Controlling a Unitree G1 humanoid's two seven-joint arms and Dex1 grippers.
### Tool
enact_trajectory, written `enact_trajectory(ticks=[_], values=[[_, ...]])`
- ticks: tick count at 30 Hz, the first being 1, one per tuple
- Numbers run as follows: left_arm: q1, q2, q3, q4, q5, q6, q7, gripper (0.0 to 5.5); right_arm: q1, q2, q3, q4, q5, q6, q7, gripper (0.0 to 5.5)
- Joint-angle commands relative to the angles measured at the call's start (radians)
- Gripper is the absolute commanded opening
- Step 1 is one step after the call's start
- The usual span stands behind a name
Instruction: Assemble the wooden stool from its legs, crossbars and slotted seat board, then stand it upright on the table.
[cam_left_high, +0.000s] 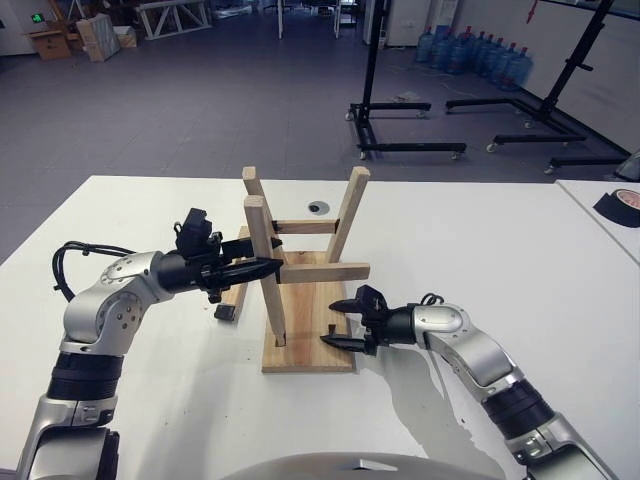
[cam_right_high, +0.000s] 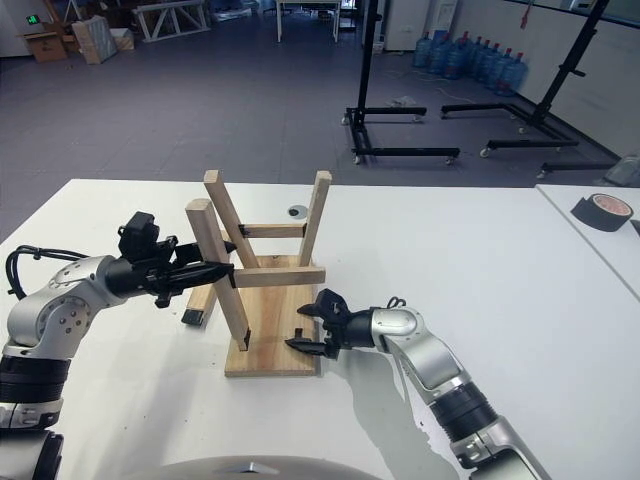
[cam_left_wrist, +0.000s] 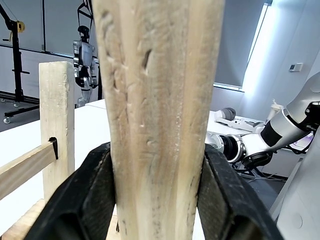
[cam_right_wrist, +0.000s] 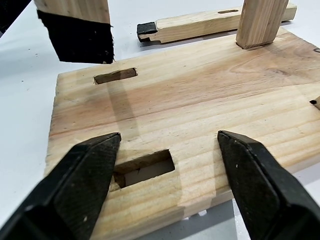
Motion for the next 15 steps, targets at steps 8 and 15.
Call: enact_trajectory(ticks=[8,15], values=[[-0.016,-0.023,-0.046,0.126,0.094,-0.061,-0.046,2.02,0.035,0.001,0.025,0.067,-0.042,0.016,-0.008,3.57],[-0.018,0.013,-0.135,0.211,0.292,-0.284,-0.076,2.02,0.042,0.010,0.037,0.050,-0.042,0.021,-0.012,3.57]])
